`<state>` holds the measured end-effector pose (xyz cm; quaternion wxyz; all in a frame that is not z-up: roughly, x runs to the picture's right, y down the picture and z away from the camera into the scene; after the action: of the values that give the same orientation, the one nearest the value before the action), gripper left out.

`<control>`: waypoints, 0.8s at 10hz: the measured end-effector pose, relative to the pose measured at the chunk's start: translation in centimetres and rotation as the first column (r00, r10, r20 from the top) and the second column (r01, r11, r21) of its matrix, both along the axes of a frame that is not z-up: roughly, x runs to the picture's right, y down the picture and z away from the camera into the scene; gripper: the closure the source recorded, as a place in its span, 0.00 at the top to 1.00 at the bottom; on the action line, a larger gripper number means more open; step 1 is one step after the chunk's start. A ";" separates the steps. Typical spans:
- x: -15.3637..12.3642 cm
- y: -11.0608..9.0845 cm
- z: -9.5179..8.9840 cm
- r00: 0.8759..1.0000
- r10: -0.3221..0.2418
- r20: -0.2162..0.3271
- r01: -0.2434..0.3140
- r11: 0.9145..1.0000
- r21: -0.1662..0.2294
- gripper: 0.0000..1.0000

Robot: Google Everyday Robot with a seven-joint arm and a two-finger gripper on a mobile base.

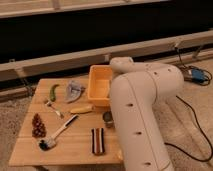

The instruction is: Wipe tray with eraser

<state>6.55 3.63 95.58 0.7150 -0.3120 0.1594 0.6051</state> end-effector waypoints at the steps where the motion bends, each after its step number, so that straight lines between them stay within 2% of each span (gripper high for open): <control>1: 1.6 -0.1 -0.2 1.000 0.019 -0.012 -0.019 1.000 0.003 0.00; 4: 4.5 -1.1 -0.4 0.999 0.035 -0.021 -0.035 0.999 0.017 0.00; 5: 5.2 -1.5 -0.3 1.000 0.018 -0.009 -0.018 1.000 0.021 0.00; 6: 5.2 -1.8 -0.3 1.000 -0.008 0.006 0.008 1.000 0.025 0.00; 7: 5.1 -2.0 -0.2 0.998 -0.058 0.029 0.057 0.998 0.033 0.00; 8: 4.3 -2.1 0.0 0.991 -0.119 0.057 0.116 0.992 0.043 0.00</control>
<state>10.88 1.52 95.57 0.7598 -0.3058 0.1440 0.5553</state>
